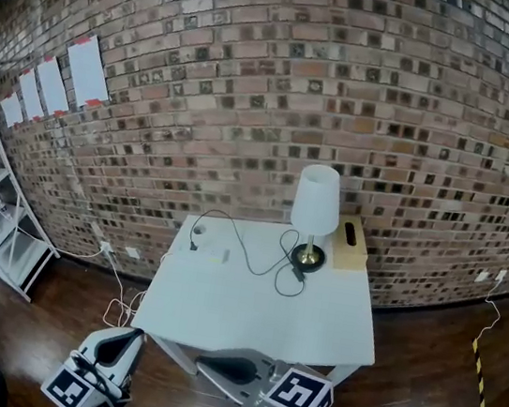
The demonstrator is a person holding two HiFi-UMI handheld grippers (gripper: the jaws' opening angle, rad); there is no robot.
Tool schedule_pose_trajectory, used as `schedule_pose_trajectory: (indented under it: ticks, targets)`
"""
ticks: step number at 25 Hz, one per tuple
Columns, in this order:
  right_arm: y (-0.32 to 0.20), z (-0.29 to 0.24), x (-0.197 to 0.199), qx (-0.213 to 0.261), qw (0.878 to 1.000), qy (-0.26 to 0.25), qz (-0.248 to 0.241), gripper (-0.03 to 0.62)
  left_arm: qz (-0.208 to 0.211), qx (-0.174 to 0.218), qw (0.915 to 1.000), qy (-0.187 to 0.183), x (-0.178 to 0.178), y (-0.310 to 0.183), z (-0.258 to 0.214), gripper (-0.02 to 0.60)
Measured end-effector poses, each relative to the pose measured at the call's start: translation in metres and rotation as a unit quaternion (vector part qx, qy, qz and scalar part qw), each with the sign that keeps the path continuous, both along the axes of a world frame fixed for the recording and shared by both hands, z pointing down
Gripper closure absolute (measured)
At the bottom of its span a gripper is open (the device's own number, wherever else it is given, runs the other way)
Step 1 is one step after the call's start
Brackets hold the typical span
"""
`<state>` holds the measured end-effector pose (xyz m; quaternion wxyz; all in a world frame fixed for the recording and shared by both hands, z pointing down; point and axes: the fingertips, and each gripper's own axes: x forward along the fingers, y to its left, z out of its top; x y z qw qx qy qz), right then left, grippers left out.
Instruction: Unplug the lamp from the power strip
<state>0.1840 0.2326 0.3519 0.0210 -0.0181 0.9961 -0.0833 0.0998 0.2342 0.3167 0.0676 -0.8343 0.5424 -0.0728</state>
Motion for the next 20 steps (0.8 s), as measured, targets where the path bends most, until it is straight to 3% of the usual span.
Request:
schedule_pose_trajectory:
  ticks: [9, 20]
  targets:
    - [-0.039, 0.004, -0.031, 0.015, 0.999, 0.026, 0.013, 0.602, 0.016, 0.007, 0.9998, 0.003, -0.032, -0.048, 0.01, 0.563]
    - [-0.132, 0.009, -0.151, 0.005, 0.997, 0.06, 0.041, 0.602, 0.05, -0.003, 0.9985, 0.022, -0.148, -0.15, 0.019, 0.563]
